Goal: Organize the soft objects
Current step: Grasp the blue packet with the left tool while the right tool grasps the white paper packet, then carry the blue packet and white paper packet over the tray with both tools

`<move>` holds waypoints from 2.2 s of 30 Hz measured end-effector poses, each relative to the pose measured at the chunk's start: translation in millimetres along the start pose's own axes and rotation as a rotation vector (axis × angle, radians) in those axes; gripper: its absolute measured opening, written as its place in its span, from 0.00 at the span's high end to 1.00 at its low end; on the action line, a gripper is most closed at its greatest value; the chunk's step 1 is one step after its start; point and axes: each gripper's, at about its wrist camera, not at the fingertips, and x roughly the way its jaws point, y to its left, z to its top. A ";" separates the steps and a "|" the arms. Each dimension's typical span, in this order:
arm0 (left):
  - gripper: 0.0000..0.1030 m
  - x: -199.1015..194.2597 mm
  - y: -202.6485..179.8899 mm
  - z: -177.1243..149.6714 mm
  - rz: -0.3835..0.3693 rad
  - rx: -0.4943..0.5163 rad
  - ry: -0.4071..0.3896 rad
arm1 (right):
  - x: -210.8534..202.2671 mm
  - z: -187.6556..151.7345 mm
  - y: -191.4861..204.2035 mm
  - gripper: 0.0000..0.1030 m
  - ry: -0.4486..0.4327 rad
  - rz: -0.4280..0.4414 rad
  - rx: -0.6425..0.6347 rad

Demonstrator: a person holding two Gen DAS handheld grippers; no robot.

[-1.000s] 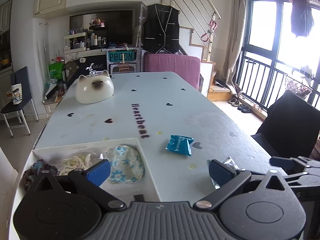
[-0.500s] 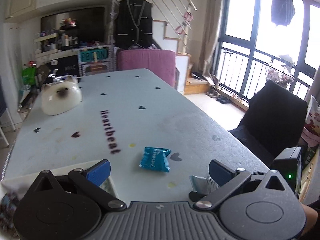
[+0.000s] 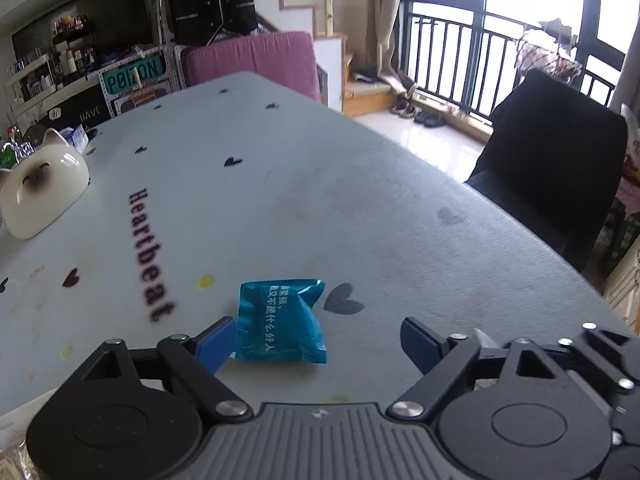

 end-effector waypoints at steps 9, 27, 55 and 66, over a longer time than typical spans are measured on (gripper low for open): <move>0.17 38.8 12.6 4.9 0.104 0.029 0.025 | -5.4 0.1 1.1 0.02 0.022 0.061 -0.008; 0.56 26.7 11.6 -9.7 0.073 -0.148 -0.008 | -6.1 -12.8 27.8 0.33 0.014 -0.042 -0.152; 0.58 -152.8 -15.2 -72.6 0.068 -0.248 -0.192 | -93.0 -20.3 35.1 0.33 -0.074 -0.053 0.028; 0.58 -204.1 12.3 -115.8 0.120 -0.269 -0.222 | -111.5 -24.0 62.9 0.33 -0.103 -0.026 0.015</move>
